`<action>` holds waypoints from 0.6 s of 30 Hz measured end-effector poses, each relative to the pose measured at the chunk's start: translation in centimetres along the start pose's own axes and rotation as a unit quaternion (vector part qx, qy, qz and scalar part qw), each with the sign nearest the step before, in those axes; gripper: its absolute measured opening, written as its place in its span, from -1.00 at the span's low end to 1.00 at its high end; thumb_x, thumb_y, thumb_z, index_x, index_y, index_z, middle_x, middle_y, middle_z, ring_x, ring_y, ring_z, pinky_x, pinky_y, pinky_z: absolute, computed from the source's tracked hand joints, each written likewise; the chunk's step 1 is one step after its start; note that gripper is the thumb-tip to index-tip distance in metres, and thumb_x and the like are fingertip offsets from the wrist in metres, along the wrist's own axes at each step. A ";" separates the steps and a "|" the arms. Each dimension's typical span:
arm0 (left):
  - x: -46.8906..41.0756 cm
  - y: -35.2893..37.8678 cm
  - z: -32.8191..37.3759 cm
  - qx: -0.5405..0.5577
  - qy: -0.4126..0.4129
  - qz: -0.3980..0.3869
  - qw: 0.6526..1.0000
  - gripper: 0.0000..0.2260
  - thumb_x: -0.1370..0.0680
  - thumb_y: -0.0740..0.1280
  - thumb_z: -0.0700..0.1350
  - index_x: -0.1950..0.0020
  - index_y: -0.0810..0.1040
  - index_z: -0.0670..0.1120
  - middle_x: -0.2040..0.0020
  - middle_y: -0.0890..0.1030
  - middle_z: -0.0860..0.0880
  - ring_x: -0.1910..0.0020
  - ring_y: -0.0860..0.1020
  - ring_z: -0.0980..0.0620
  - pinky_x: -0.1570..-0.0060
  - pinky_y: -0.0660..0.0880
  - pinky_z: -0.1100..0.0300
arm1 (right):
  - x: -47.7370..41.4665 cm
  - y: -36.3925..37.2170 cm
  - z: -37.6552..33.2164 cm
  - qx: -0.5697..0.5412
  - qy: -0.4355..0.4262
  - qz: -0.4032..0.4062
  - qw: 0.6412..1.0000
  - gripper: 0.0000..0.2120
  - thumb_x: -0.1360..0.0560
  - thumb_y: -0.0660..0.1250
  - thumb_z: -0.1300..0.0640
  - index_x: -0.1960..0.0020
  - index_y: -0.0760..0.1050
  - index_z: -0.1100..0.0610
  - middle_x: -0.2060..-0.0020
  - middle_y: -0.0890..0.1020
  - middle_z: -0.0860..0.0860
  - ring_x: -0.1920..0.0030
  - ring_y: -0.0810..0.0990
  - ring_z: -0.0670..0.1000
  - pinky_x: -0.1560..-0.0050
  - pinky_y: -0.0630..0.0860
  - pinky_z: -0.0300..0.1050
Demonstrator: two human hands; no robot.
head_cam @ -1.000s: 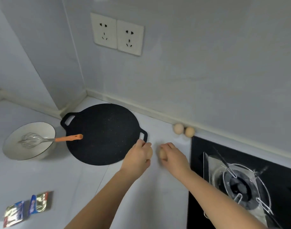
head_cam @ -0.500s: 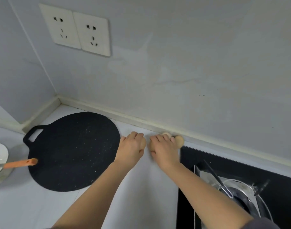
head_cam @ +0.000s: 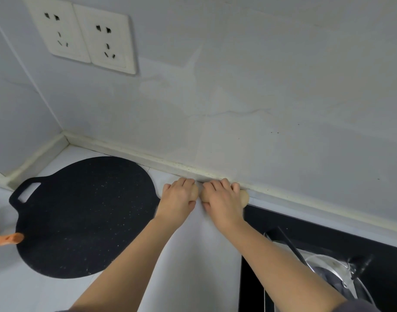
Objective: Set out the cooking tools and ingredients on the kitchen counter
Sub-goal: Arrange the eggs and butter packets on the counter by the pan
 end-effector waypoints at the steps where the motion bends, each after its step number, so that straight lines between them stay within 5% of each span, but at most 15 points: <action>1: -0.1 0.0 0.1 0.000 0.005 -0.001 1.000 -0.67 -0.13 0.56 -0.26 0.19 0.54 -0.10 0.28 0.54 0.03 0.36 0.54 0.00 0.40 0.40 0.14 | 0.0 0.0 0.1 -0.002 0.002 0.002 1.000 -0.73 -0.18 0.55 0.10 0.18 0.53 0.02 0.27 0.57 -0.11 0.20 0.50 0.05 0.16 0.14 -0.09; 10: -0.9 -0.5 0.5 0.099 0.008 0.007 0.995 -0.62 -0.36 0.49 -0.28 -0.16 0.55 -0.14 0.00 0.51 -0.11 0.31 0.44 -0.09 0.20 0.34 0.15 | -0.5 0.2 1.1 -0.005 0.023 0.029 0.999 -0.68 -0.15 0.59 0.09 0.16 0.57 0.01 0.21 0.55 -0.06 0.22 0.52 0.04 0.17 0.13 -0.09; 14: -1.1 -2.1 2.1 0.067 0.056 0.049 0.995 -0.59 -0.01 0.64 -0.31 0.26 0.55 -0.13 0.31 0.54 0.01 0.46 0.48 0.02 0.53 0.43 0.20 | -0.4 0.2 1.5 -0.010 0.036 0.039 0.999 -0.73 -0.20 0.57 0.05 0.15 0.57 -0.03 0.21 0.53 -0.06 0.23 0.51 0.02 0.16 0.22 -0.09; 18: -1.4 -2.2 2.3 0.062 0.067 0.067 0.994 -0.59 0.04 0.63 -0.33 0.35 0.51 -0.13 0.38 0.50 0.01 0.52 0.44 0.04 0.61 0.42 0.20 | -0.1 0.3 1.5 -0.011 0.027 0.045 0.999 -0.79 -0.28 0.49 -0.02 0.12 0.56 -0.03 0.19 0.52 -0.07 0.19 0.50 0.03 0.13 0.19 -0.08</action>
Point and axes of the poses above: each hand's wrist, its own x-axis away from the middle knuckle, its own y-axis out of the palm, z = x × y, the point moved 8 cm from there along -x, towards the middle knuckle
